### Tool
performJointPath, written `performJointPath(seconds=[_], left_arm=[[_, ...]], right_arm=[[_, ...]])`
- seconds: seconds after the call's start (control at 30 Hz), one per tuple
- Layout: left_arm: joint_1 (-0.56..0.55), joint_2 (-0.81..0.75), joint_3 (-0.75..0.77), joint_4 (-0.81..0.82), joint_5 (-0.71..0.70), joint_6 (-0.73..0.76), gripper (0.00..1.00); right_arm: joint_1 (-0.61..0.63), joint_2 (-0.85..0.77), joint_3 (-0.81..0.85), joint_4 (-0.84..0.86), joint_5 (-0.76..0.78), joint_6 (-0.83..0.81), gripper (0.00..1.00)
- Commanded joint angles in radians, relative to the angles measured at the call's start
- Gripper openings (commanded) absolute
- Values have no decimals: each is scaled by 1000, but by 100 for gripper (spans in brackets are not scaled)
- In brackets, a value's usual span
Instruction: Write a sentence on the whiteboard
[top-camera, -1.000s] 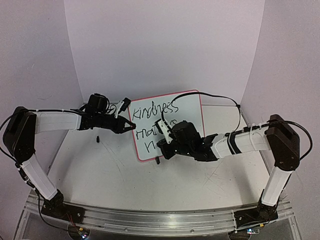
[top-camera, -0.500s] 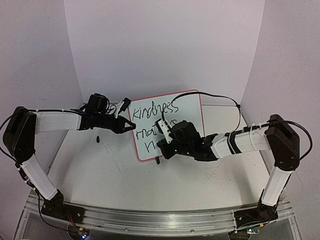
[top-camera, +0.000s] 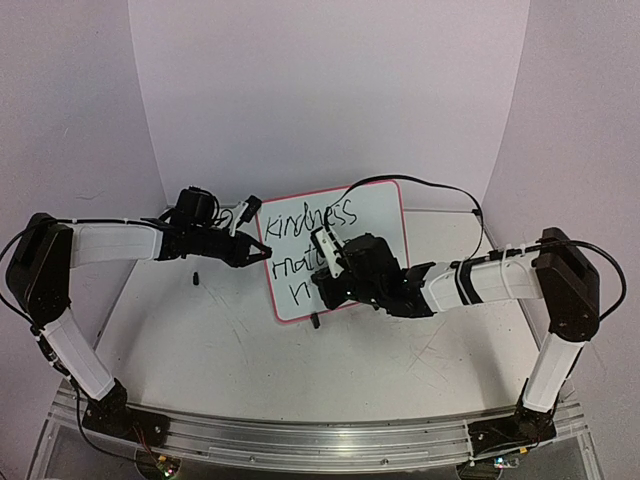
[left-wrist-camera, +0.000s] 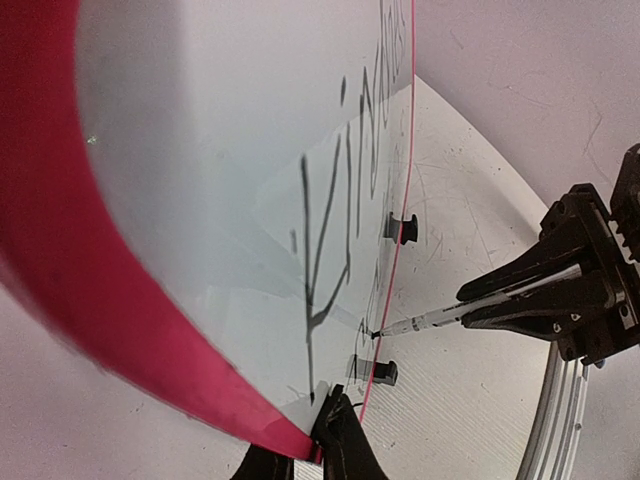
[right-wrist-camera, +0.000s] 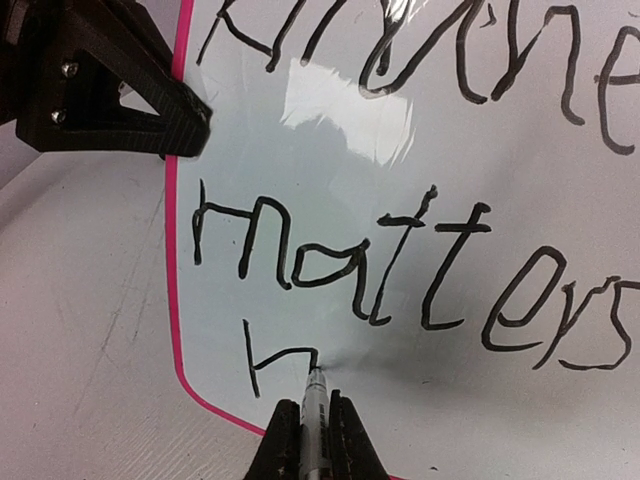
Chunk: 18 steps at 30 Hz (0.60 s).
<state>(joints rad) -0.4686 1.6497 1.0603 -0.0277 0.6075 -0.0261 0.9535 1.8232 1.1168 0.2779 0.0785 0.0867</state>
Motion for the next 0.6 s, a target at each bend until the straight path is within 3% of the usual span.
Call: performJointPath(seconds=[0.0,0.57], left_arm=[[14,35,10,-31,-244,99,0],[14,29,11,-32,-249,99,0]], right_arm=[[-27,-30,4,40,109,8,0],[-27,-48,-54,8,76,27,0]])
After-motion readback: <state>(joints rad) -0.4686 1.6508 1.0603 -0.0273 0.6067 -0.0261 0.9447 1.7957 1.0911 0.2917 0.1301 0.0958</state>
